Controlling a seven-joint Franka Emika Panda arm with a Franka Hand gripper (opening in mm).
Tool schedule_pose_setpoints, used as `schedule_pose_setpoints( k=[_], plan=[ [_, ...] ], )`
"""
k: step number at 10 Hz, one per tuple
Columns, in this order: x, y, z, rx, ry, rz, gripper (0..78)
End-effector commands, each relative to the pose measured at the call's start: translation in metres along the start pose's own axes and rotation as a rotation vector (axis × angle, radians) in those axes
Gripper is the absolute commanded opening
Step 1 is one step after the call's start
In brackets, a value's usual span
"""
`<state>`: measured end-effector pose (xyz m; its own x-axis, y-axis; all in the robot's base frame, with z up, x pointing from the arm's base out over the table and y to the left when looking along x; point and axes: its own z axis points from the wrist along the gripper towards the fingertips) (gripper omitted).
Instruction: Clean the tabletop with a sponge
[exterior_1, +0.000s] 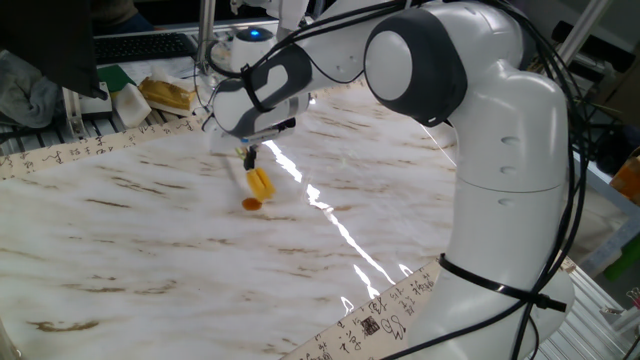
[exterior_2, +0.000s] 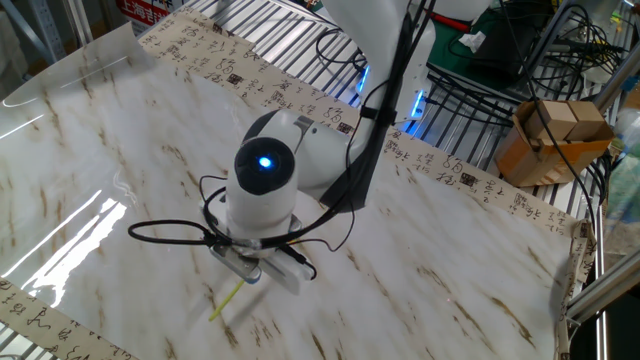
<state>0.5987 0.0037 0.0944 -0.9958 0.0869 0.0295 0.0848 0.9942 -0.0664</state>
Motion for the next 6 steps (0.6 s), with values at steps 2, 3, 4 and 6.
schedule_pose_setpoints(
  k=[2, 3, 4, 6],
  plan=[
    [0.007, -0.012, 0.010, 0.040, -0.003, -0.035, 1.1],
    [0.008, -0.012, 0.011, 0.040, -0.004, -0.033, 1.1],
    [0.013, -0.012, 0.017, 0.040, -0.010, -0.032, 1.1],
    [0.019, -0.013, 0.023, 0.040, -0.015, -0.031, 1.1]
  ],
)
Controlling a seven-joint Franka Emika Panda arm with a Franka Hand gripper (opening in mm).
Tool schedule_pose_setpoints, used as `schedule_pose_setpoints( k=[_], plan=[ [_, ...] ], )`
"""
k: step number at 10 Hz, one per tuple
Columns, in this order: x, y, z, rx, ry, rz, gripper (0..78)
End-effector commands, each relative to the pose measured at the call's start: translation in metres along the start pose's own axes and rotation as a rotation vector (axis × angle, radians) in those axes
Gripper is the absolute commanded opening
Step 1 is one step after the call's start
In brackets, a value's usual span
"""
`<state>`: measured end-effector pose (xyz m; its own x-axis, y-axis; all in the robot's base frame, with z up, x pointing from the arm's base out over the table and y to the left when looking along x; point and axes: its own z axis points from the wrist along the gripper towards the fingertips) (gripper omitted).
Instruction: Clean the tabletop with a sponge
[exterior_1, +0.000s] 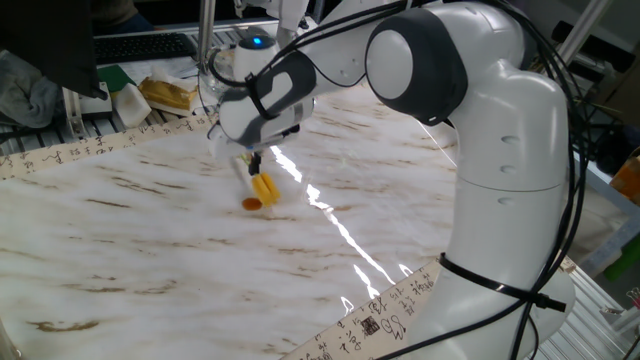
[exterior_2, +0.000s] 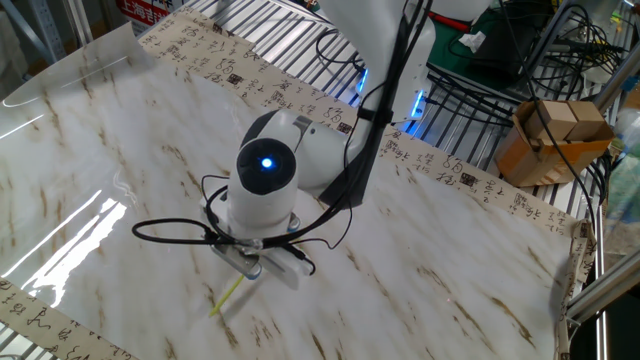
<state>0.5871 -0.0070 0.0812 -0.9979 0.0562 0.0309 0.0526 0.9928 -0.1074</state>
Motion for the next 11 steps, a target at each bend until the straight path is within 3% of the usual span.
schedule_pose_setpoints(
  k=[1, 3, 5, 11],
  plan=[
    [0.0103, -0.0011, 0.0100, -0.003, -0.016, 0.003, 1.1],
    [0.0116, -0.0010, 0.0109, -0.017, -0.020, 0.017, 1.1],
    [0.0115, -0.0009, 0.0110, -0.074, -0.030, 0.051, 1.1],
    [0.0113, 0.0006, 0.0115, -0.102, -0.044, 0.088, 1.1]
  ],
)
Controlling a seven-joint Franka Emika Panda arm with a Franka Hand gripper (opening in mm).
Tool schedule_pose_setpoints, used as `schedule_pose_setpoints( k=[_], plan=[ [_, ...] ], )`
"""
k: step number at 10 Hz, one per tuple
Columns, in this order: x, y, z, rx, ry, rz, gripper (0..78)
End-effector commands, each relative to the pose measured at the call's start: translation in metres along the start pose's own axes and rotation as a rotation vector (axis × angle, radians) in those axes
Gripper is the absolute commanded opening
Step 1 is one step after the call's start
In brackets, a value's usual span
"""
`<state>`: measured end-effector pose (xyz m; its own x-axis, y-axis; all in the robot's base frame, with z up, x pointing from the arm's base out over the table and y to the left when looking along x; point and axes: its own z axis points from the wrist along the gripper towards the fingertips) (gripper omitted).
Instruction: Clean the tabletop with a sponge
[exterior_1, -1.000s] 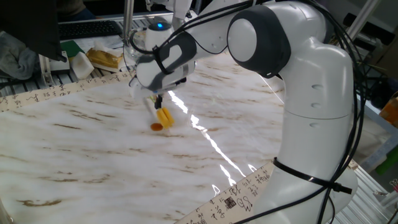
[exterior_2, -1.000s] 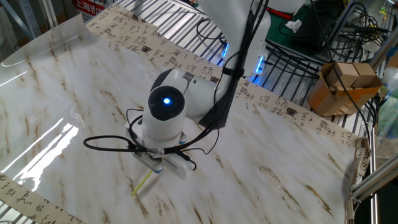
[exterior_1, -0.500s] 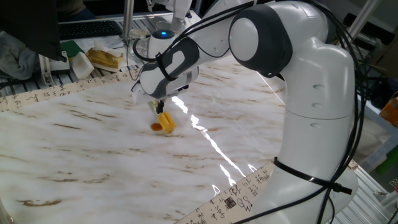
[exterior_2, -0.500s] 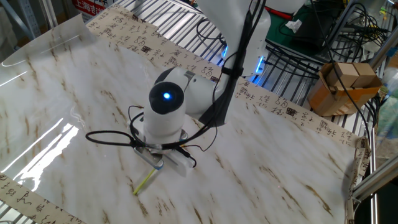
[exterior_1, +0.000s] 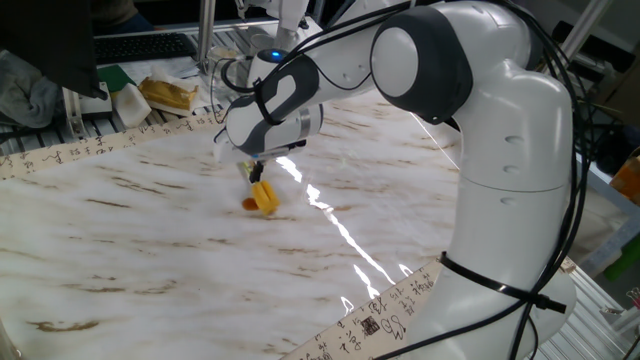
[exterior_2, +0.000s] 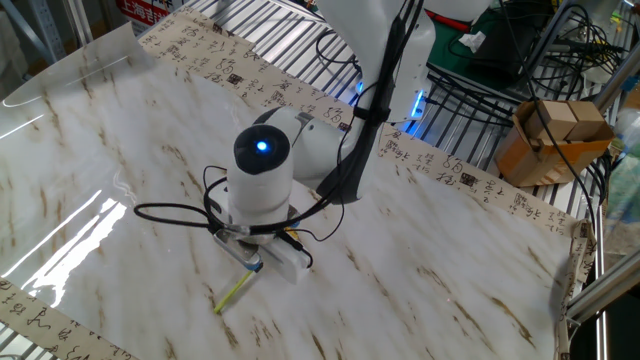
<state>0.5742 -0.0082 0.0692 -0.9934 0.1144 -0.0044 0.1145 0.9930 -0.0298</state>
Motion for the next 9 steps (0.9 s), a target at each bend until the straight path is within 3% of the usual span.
schedule_pose_setpoints(
  k=[1, 9],
  plan=[
    [-0.0013, 0.0023, -0.0004, -0.029, -0.016, 0.036, 1.1],
    [-0.0005, 0.0101, 0.0007, -0.058, -0.023, 0.084, 1.1]
  ],
)
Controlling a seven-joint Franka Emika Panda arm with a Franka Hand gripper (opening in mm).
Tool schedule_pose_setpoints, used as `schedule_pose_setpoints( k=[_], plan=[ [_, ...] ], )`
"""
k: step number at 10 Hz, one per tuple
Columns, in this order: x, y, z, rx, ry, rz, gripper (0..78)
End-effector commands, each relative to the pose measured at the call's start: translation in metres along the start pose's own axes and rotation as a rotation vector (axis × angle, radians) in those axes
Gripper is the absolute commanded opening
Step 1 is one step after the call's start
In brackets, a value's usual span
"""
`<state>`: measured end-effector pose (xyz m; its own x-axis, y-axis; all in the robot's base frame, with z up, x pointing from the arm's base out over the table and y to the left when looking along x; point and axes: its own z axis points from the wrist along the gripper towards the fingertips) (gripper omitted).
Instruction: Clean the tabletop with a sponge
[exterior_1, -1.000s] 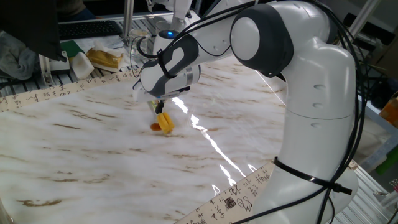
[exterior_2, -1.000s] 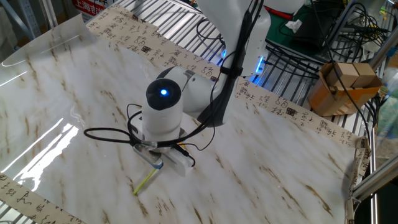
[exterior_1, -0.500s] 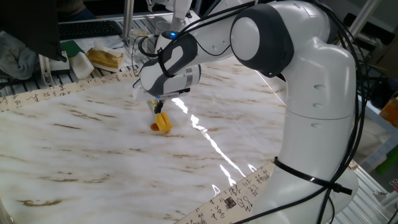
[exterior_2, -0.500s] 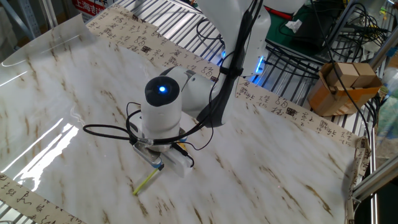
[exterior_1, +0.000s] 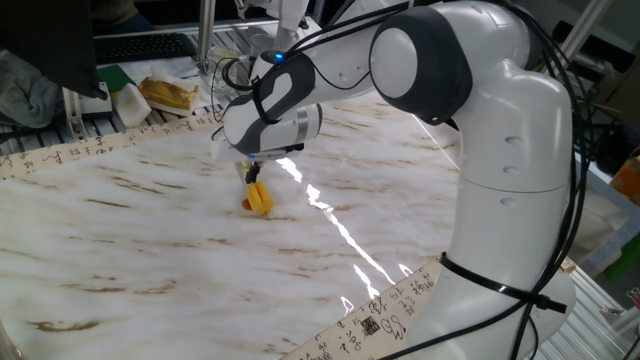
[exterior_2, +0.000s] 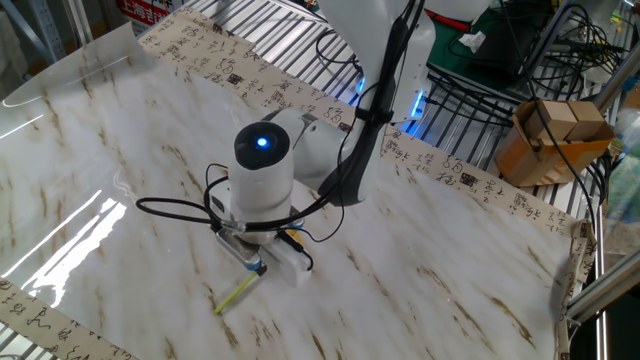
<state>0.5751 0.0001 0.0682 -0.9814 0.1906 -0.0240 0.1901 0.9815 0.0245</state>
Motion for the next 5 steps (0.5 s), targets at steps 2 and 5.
schedule_pose_setpoints(
  k=[2, 5],
  plan=[
    [0.0000, 0.0034, -0.0004, -0.007, -0.003, 0.016, 1.1],
    [0.0019, 0.0103, -0.0013, -0.010, -0.002, 0.049, 1.1]
  ],
)
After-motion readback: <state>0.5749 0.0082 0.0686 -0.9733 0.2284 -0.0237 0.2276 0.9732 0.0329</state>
